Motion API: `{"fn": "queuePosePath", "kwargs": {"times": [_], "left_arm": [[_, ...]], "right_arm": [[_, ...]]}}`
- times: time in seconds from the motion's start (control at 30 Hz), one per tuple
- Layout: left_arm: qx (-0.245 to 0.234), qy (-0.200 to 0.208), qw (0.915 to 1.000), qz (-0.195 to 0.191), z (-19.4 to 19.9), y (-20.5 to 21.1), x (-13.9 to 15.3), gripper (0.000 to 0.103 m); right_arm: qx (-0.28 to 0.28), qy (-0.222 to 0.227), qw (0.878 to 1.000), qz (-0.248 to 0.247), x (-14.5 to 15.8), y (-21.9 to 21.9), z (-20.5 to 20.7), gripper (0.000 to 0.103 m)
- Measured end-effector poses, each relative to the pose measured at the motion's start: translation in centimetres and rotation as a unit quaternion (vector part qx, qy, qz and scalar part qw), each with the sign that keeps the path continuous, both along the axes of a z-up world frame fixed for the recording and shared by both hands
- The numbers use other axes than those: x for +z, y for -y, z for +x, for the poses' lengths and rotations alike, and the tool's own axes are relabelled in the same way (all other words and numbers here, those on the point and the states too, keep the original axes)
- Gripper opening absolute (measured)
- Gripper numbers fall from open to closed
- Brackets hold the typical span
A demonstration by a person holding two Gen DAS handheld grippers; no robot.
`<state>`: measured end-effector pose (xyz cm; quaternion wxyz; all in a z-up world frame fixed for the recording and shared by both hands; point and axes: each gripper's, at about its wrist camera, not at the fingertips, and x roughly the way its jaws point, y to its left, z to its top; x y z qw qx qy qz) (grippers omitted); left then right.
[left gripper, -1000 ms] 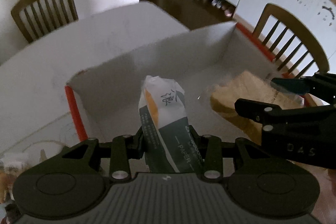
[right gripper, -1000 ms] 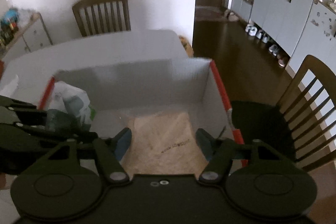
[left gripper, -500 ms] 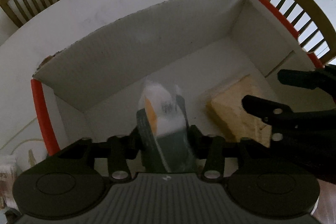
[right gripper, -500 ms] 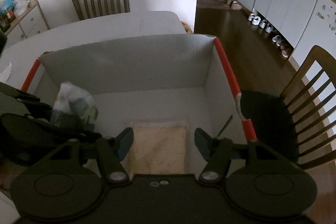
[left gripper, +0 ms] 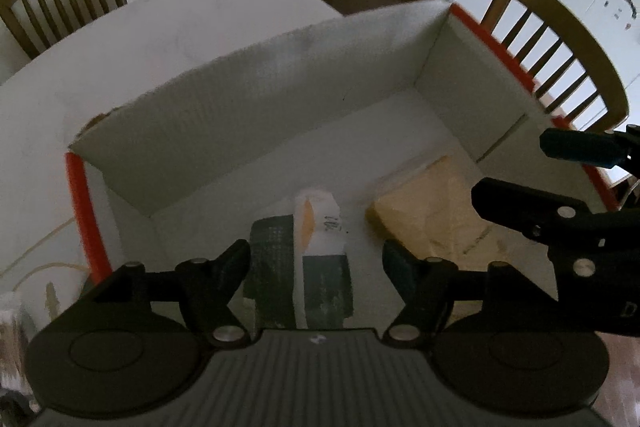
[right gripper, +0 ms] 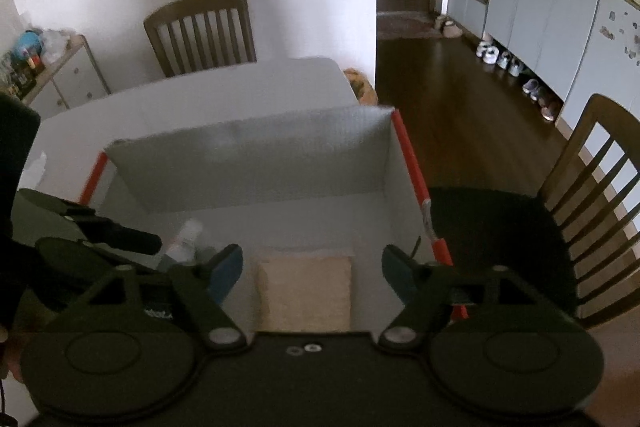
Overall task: Organize objects
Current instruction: 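Lower both bread bags into the shoebox and open both tools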
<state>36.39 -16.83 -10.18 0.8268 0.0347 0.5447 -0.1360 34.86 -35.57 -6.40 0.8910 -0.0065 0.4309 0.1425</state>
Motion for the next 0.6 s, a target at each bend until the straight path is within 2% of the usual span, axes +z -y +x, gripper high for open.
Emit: {"fn": "queuePosePath", "kwargs": {"times": [0.13, 0.6], "left_arm": [[0.005, 0.016, 0.9998, -0.007, -1.0, -0.6, 1.8, 0.076], [0.024, 0.079, 0.9961, -0.030, -5.0, -2.1, 6.8, 0.076]], "right_arm": [[0.003, 0.013, 1.000, 0.007, 1.4, 0.0, -1.0, 0.078], [0.013, 0.049, 0.999, 0.016, 4.9, -0.2, -5.0, 0.084]]}}
